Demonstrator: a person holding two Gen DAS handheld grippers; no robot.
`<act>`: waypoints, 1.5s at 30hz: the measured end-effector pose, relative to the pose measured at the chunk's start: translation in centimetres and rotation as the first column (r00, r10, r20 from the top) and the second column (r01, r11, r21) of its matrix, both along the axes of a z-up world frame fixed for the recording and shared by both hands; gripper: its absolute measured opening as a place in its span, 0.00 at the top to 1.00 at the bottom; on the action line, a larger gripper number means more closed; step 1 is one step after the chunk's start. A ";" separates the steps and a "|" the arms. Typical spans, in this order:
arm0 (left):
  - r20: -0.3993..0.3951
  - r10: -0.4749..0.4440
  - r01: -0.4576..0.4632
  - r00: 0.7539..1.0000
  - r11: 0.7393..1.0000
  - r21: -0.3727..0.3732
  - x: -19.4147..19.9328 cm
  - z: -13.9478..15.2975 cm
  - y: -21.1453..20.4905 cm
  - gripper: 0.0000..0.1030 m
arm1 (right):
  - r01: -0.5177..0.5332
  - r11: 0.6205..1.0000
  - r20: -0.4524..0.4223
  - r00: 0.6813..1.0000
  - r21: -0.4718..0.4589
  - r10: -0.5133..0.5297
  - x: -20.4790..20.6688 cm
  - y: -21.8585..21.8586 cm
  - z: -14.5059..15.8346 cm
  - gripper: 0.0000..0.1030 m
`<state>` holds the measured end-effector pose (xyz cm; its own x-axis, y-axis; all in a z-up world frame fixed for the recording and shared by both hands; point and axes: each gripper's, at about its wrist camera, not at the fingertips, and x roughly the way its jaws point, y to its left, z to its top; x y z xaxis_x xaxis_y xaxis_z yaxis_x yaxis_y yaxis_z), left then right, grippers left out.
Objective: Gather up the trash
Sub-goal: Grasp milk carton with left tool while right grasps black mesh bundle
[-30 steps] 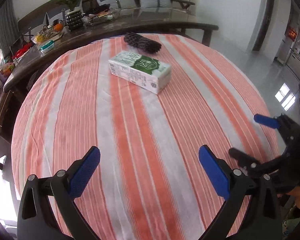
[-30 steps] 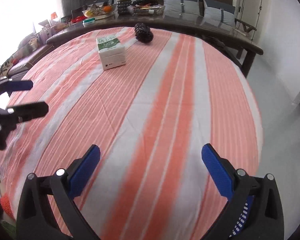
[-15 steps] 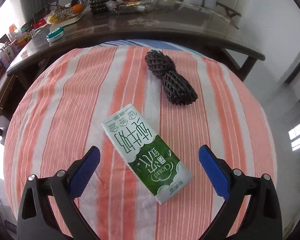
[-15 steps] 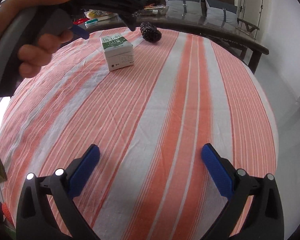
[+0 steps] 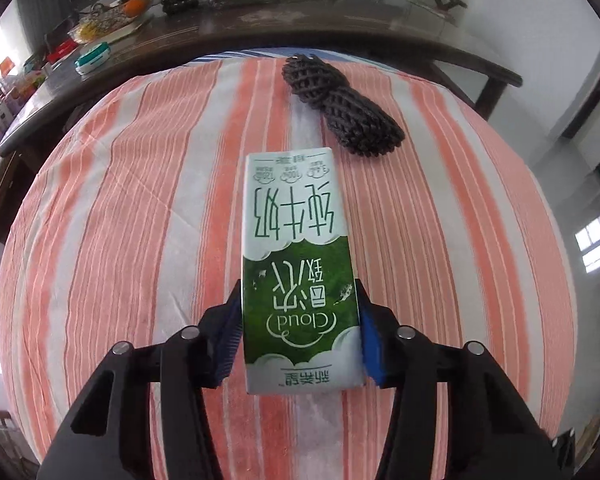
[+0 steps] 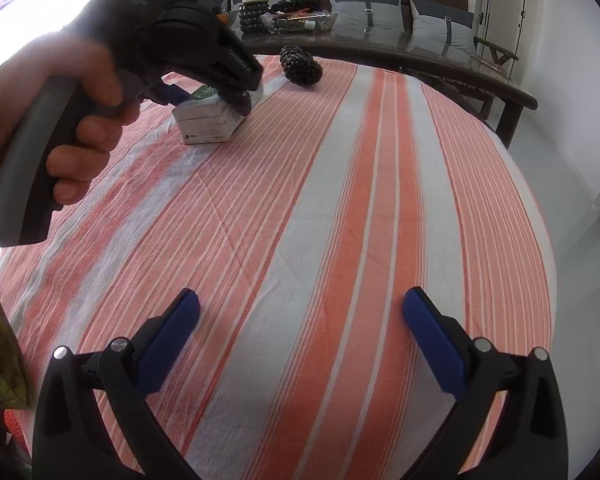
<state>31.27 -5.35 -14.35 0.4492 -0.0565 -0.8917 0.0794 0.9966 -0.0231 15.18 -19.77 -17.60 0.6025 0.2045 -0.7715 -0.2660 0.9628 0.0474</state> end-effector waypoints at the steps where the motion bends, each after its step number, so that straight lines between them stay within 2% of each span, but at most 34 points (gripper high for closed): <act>1: 0.001 -0.031 0.030 1.000 1.000 0.003 -0.7 0.1 0.4 0.54 | 0.000 1.000 0.000 1.000 0.000 0.000 0.0 0.0 0.0 0.05; 5: 0.014 -0.117 0.117 0.993 0.993 -0.005 -4.5 0.6 3.7 0.54 | 0.005 1.000 0.000 1.000 0.000 -0.005 0.0 0.0 0.0 0.05; 9: 0.033 -0.184 0.185 0.982 0.982 -0.047 -8.0 0.1 6.6 0.53 | 0.007 1.000 -0.001 1.000 -0.001 -0.007 0.0 0.1 0.0 0.05; 10: 0.050 -0.193 0.195 0.980 0.980 -0.042 -8.6 0.0 7.0 0.46 | 0.009 1.000 -0.003 1.000 0.000 -0.009 0.0 0.1 0.0 0.04; 11: 0.064 -0.200 0.202 0.978 0.979 -0.031 -9.0 -0.1 7.3 0.30 | 0.011 1.000 -0.006 1.000 0.003 -0.011 0.0 0.1 0.0 0.04; 13: 0.095 -0.213 0.213 0.972 0.977 0.004 -9.6 -0.4 7.4 0.15 | 0.010 1.000 -0.013 1.000 0.006 -0.010 0.2 0.0 0.0 0.04; 17: 0.096 -0.233 0.229 0.968 0.972 0.052 -9.8 -2.0 7.2 0.10 | -0.047 0.999 -0.064 0.997 -0.001 0.047 1.4 -0.1 0.1 0.04; 18: 0.120 -0.231 0.226 0.965 0.973 0.053 -9.9 -2.1 7.4 0.08 | -0.064 0.998 -0.084 0.994 -0.005 0.063 1.9 -0.2 0.2 0.04; 19: 0.133 -0.229 0.223 0.964 0.973 0.058 -10.0 -2.3 7.6 0.05 | -0.069 0.997 -0.104 0.992 -0.017 0.067 2.9 -0.3 0.4 0.04; 23: 0.144 -0.226 0.223 0.963 0.974 0.040 -10.0 -2.3 8.0 0.05 | -0.034 0.998 -0.130 0.991 -0.058 0.026 7.3 -1.1 0.6 0.04; 26: 0.144 -0.224 0.220 0.964 0.974 0.043 -10.0 -2.4 8.0 0.04 | -0.014 0.999 -0.178 0.984 -0.041 0.006 11.9 -1.0 0.2 0.04; 29: 0.143 -0.223 0.220 0.964 0.975 0.039 -9.9 -2.4 8.0 0.04 | 0.000 1.000 -0.189 0.982 -0.031 -0.006 16.6 0.4 0.6 0.05; 32: 0.143 -0.220 0.217 0.965 0.975 0.037 -9.8 -2.5 8.0 0.04 | -0.025 0.999 -0.158 0.987 -0.028 0.020 20.4 2.9 1.9 0.05; 36: 0.143 -0.215 0.212 0.966 0.977 0.035 -9.7 -2.6 7.9 0.04 | -0.048 0.996 -0.082 0.996 -0.071 0.042 24.3 6.8 3.5 0.06; 38: 0.143 -0.214 0.211 0.966 0.977 0.034 -9.6 -2.6 7.9 0.04 | -0.042 0.995 -0.068 0.997 -0.095 0.036 25.9 7.9 3.4 0.10; 39: 0.143 -0.213 0.211 0.966 0.977 0.032 -9.6 -2.6 7.9 0.04 | -0.035 0.994 -0.064 0.998 -0.102 0.029 26.4 8.3 3.3 0.20; 40: 0.143 -0.213 0.211 0.966 0.977 0.032 -9.6 -2.6 7.9 0.04 | -0.026 0.995 -0.067 0.998 -0.101 0.020 27.0 8.5 3.0 0.46; 41: 0.144 -0.213 0.211 0.966 0.977 0.031 -9.6 -2.6 7.9 0.04 | -0.021 0.995 -0.075 0.997 -0.094 0.013 27.3 8.5 2.8 0.61; 42: 0.144 -0.213 0.210 0.967 0.977 0.031 -9.6 -2.6 7.9 0.04 | -0.009 0.996 -0.071 0.997 -0.089 0.002 27.4 8.3 2.7 0.64; 45: 0.144 -0.213 0.211 0.966 0.977 0.031 -9.6 -2.6 7.9 0.04 | 0.011 1.000 -0.026 1.000 -0.028 -0.012 25.8 7.3 3.6 0.65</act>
